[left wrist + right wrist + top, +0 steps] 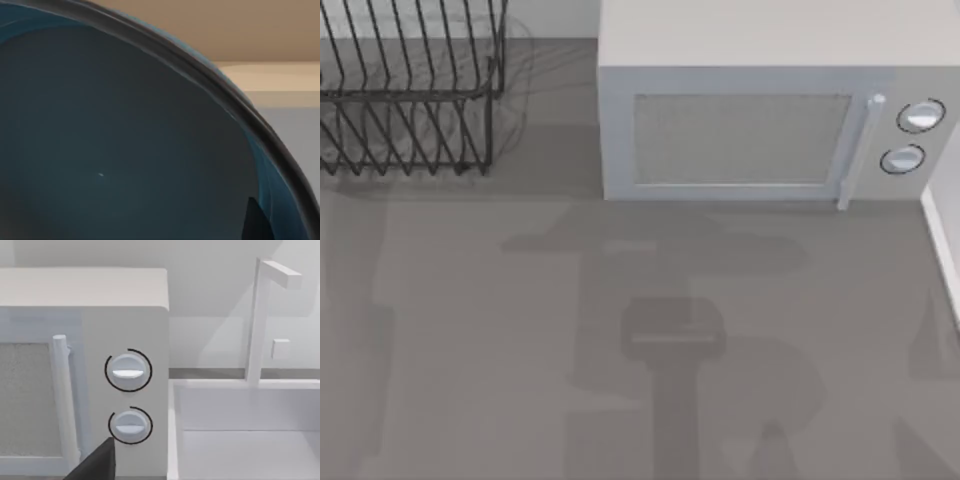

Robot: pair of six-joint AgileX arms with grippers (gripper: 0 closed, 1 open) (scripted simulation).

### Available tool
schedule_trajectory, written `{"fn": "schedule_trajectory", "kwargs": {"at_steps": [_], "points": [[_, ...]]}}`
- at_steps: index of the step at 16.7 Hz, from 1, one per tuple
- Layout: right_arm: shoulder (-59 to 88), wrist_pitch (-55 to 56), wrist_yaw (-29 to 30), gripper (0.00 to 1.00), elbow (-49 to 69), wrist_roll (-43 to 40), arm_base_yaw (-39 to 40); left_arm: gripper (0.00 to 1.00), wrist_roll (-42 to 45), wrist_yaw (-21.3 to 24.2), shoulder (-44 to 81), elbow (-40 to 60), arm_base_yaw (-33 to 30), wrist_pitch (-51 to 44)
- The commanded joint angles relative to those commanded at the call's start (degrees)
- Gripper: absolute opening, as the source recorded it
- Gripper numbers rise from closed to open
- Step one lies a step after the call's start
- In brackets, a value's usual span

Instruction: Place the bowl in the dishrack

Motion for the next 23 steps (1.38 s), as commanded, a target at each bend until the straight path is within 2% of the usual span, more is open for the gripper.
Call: {"fn": "schedule_trajectory", "kwargs": {"at_steps": [5,11,23], "points": [[0.0,0.0,0.0,1.0,0.0,0.0,0.0,0.0,-0.15,-1.52,11.05,-4.04,-1.97,14.77],[0.0,0.0,0.0,1.0,0.0,0.0,0.0,0.0,-0.22,-1.75,12.3,-4.66,-2.26,16.44],[0.0,0.0,0.0,1.0,0.0,0.0,0.0,0.9,-0.22,-1.75,12.3,-4.66,-2.26,16.44]]}}
